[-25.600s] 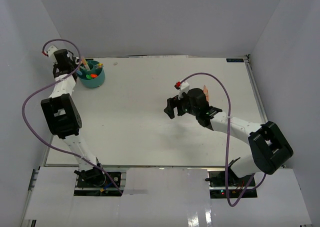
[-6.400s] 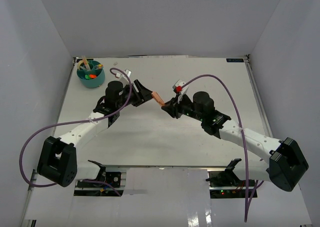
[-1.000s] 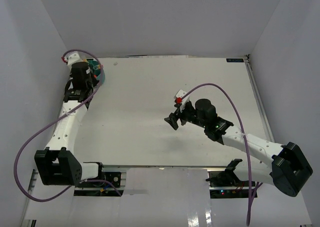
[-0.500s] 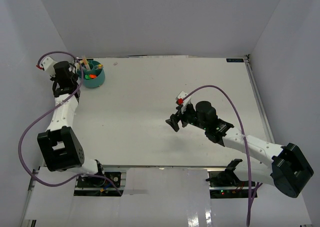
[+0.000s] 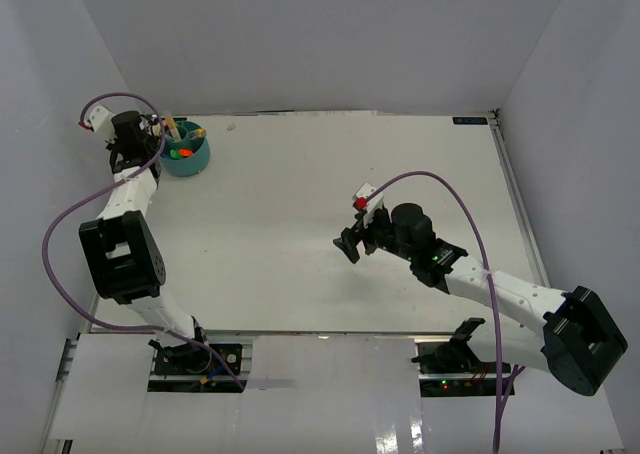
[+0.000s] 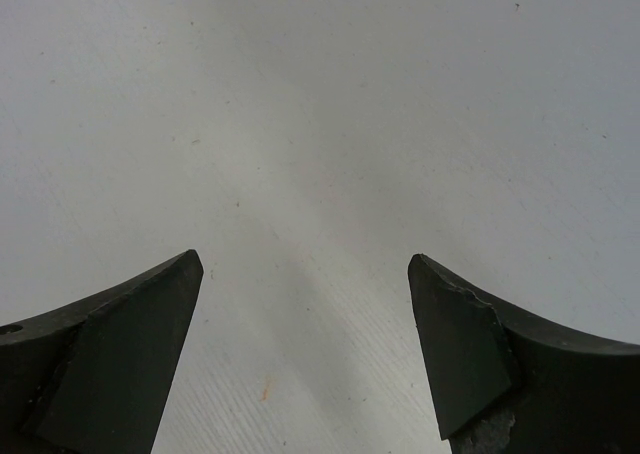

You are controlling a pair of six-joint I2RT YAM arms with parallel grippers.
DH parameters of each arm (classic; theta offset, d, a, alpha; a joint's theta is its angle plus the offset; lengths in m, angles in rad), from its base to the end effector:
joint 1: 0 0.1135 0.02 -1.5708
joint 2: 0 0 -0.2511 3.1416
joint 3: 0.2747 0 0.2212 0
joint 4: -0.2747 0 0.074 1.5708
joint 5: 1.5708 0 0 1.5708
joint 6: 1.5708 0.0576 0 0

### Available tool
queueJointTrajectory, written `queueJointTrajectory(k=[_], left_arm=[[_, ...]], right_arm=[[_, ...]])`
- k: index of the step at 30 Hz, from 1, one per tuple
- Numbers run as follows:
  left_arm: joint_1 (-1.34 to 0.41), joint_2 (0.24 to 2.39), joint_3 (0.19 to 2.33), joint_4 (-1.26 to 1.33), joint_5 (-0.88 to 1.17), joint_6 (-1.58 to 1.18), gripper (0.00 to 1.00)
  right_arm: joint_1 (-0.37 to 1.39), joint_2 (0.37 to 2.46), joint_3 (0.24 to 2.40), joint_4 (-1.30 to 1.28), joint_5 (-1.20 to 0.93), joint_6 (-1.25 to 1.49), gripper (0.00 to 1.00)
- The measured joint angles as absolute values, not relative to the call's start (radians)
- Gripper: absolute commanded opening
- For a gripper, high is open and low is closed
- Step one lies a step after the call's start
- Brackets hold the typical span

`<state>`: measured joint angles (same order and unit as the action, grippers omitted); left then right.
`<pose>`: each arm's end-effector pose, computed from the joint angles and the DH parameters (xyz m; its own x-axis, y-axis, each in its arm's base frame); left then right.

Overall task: Sort the stationery into containers
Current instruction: Place the pen in the storage box.

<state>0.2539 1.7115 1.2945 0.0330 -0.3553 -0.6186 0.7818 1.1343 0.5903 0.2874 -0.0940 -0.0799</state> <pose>0.3752 0.1181 0.2828 0.0222 -0.5559 -0.8309 -0.6565 0.6188 -0.4315 0.1765 0.1829 0.2489 -0.1184 -0.2295 -0.9661 -0.7778 0.6262 -0.0535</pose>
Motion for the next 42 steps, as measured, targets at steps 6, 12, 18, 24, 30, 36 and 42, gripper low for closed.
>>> queueJointTrajectory(k=[6,12,18,24,30,36,42], left_arm=[[0.255,1.799,1.348,0.035,-0.346,-0.638,0.12],[0.258,1.860,1.375,0.030,-0.332,-0.657,0.17],[0.260,1.909,1.409,0.030,-0.319,-0.679,0.27],[0.260,1.917,1.417,0.026,-0.293,-0.690,0.43],[0.260,1.940,1.426,0.020,-0.271,-0.698,0.49],[0.262,1.940,1.426,-0.013,-0.262,-0.699,0.49],[0.280,1.865,1.389,-0.085,-0.248,-0.688,0.50]], right_arm=[[0.778,1.135,0.590,0.288,-0.085,-0.083,0.90],[0.773,1.142,0.590,0.287,-0.081,-0.085,0.90],[0.772,1.153,0.590,0.287,-0.081,-0.085,0.90],[0.772,1.169,0.590,0.287,-0.081,-0.085,0.90],[0.767,1.174,0.590,0.287,-0.081,-0.085,0.90],[0.766,1.174,0.590,0.287,-0.081,-0.085,0.90],[0.766,1.172,0.591,0.286,-0.081,-0.084,0.90]])
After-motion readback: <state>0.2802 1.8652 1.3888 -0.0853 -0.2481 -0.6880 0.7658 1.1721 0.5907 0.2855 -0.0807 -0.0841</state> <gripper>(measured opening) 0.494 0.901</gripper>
